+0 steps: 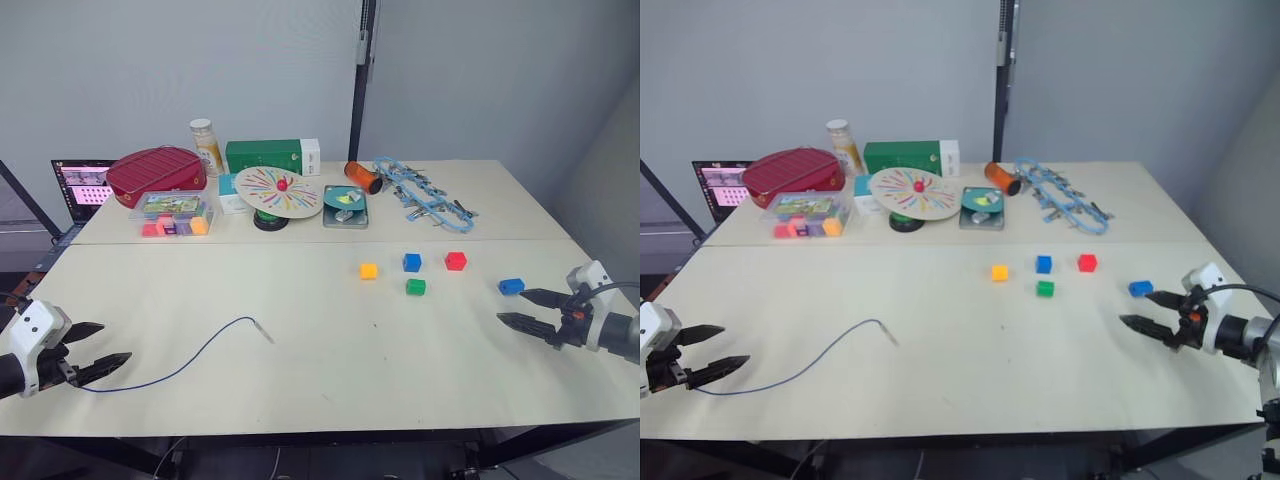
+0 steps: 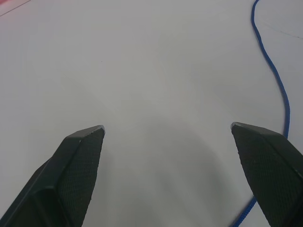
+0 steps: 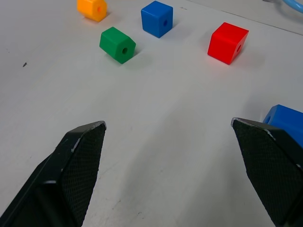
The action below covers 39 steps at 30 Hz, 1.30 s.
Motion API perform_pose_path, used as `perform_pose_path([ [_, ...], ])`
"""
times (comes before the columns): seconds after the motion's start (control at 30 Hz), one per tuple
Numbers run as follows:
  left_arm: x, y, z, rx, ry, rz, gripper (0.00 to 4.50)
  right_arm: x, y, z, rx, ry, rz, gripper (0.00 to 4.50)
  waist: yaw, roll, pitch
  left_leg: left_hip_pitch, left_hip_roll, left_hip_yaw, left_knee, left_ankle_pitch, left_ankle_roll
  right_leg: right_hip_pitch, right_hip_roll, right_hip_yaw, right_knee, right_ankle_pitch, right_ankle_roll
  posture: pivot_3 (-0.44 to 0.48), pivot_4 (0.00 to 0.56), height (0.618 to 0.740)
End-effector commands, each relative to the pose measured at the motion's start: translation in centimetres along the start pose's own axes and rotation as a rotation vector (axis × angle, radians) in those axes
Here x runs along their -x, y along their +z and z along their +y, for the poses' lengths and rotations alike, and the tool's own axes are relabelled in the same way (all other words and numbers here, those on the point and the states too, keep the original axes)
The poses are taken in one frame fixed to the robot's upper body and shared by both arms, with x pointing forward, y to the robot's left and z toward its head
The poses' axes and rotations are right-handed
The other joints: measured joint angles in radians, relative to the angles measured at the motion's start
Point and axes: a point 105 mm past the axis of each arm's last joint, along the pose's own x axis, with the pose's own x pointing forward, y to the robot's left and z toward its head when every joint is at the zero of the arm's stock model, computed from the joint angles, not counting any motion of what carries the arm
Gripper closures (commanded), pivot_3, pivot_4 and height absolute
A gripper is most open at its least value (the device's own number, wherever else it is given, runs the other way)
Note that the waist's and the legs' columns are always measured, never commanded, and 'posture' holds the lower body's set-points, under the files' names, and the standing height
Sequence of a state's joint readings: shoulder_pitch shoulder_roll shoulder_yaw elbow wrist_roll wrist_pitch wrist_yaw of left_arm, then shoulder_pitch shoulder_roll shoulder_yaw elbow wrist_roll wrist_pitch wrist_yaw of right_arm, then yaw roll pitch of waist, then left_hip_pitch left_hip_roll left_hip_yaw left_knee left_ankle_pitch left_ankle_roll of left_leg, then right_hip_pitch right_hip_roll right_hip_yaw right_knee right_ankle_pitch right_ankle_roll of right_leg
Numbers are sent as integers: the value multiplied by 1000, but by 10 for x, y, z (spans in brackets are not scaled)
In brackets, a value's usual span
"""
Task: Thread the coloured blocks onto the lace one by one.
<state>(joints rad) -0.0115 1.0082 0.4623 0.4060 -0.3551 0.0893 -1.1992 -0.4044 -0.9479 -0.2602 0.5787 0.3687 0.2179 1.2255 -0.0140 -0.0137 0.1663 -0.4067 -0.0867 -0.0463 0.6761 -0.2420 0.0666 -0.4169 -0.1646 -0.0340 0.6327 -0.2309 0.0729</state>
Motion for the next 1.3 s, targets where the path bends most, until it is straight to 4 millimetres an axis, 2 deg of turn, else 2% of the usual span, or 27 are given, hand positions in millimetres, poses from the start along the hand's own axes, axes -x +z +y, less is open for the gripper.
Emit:
perform_pose_path([
  [0.03, -1, 15, 0, -5, -71, 5, 0, 4, 23, 10, 6, 49, -58, 21, 0, 0, 0, 0, 0, 0, 0, 0, 0, 0, 0, 0, 0, 0, 0, 0, 150, 740],
  [0.13, -20, 46, -17, -50, -246, -53, 0, -7, 49, 60, -11, 265, -88, 21, 13, 0, 0, -2, 0, -1, 1, 0, 0, -1, 0, -1, 1, 0, 0, 0, 150, 740],
  [0.27, -40, 72, -36, -178, -395, -97, 0, -18, 61, 106, 35, 388, -71, 21, 17, 0, 0, -3, 0, -1, 3, 0, -1, -3, 0, 0, 6, 0, 0, 0, 150, 740],
  [0.43, -68, 90, -58, -344, -560, -108, 0, -29, 76, 156, 76, 506, -99, 21, 25, 0, 0, -4, 0, -1, 3, 1, -1, -4, 0, 0, 7, 0, 0, 0, 150, 740],
  [0.5, -79, 93, -63, -380, -614, -109, 0, -31, 79, 168, 85, 530, -108, 21, 25, -1, 0, -5, -1, 0, 4, 1, -1, -4, 0, 0, 8, 0, 0, 0, 150, 740],
  [0.57, -98, 94, -71, -428, -684, -103, 0, -35, 82, 183, 90, 561, -122, 21, 29, -1, 0, -6, -1, 0, 4, 1, 0, -4, 0, 0, 8, 0, 0, 0, 150, 740],
  [0.67, -126, 97, -79, -479, -739, -109, 0, -37, 80, 191, 90, 572, -120, 21, 37, -3, 0, -7, -1, -1, 6, 1, 0, -3, 0, -1, 8, 0, 0, 0, 150, 740],
  [0.77, -151, 98, -86, -512, -773, -76, 0, -36, 63, 195, 83, 545, -50, 21, 38, -8, 0, -10, -3, -1, 9, 1, 1, -2, 0, -2, 9, 0, 0, 0, 150, 740],
  [0.83, -161, 99, -90, -520, -787, -70, 0, -36, 56, 195, 90, 517, -24, 21, 35, -10, 0, -11, -3, -1, 9, 1, 2, -3, 0, -2, 9, 0, 0, 0, 150, 740],
  [1.0, -174, 93, -96, -522, -816, -5, 0, -33, 52, 195, 61, 466, -35, 21, 18, -10, 0, -15, -3, 0, 13, 1, 3, -4, 0, -3, 11, 0, 1, 0, 150, 740],
  [1.13, -176, 86, -98, -506, -850, 45, 1171, -30, 49, 194, 61, 434, -28, 0, 20, -11, 0, -16, -2, -2, 18, 0, 5, -4, 0, -4, 13, 0, 1, 0, 150, 740],
  [1.3, -176, 80, -101, -491, -872, 66, 2909, -27, 49, 192, 63, 414, -28, 0, 21, -11, 0, -15, -2, -2, 20, -1, 5, -3, 0, -4, 13, 0, 2, 0, 150, 740],
])
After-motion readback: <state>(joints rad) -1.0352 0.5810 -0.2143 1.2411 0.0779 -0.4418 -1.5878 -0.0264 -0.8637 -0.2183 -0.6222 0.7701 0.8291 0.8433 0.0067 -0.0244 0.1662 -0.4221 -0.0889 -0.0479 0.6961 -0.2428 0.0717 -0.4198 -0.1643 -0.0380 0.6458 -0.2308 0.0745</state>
